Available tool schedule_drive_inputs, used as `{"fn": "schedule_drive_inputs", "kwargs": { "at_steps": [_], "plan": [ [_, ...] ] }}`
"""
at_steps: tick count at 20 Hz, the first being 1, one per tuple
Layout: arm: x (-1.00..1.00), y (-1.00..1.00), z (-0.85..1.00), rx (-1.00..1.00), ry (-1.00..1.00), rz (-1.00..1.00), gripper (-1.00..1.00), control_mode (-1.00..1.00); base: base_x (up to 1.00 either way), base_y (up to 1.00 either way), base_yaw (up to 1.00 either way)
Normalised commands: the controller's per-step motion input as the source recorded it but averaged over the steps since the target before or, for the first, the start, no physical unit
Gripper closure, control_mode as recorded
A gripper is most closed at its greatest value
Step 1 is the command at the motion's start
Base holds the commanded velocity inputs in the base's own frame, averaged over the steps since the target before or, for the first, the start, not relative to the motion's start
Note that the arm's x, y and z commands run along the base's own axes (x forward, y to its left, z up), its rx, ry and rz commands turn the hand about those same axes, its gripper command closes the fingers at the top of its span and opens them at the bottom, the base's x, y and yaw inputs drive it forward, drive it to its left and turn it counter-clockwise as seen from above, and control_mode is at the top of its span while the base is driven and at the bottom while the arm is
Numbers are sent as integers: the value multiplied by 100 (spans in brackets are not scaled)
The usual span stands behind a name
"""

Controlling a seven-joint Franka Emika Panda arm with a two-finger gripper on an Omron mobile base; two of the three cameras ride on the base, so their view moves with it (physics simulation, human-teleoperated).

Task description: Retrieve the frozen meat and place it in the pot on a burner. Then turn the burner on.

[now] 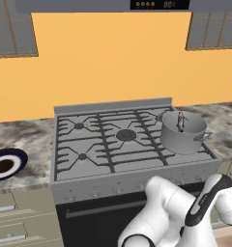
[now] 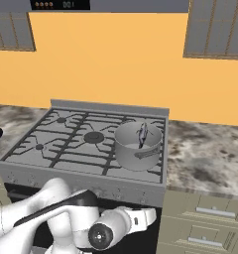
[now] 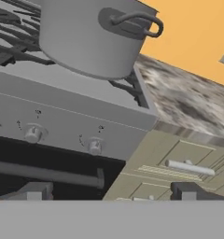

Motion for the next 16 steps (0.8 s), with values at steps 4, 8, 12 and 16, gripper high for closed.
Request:
{"fn": "schedule_drive_inputs", "kwargs": {
  "at_steps": [4,8,12,16],
  "plan": [
    [16,41,-20,6,-9,-17,-100,-100,0,0,0],
    [0,33,-15,13,-15,-17,-100,-100,0,0,0],
    [0,30,-9,9,-19,-15,-100,-100,0,0,0],
    [0,16,-16,1,-17,-13,-100,-100,0,0,0]
  ]
}}
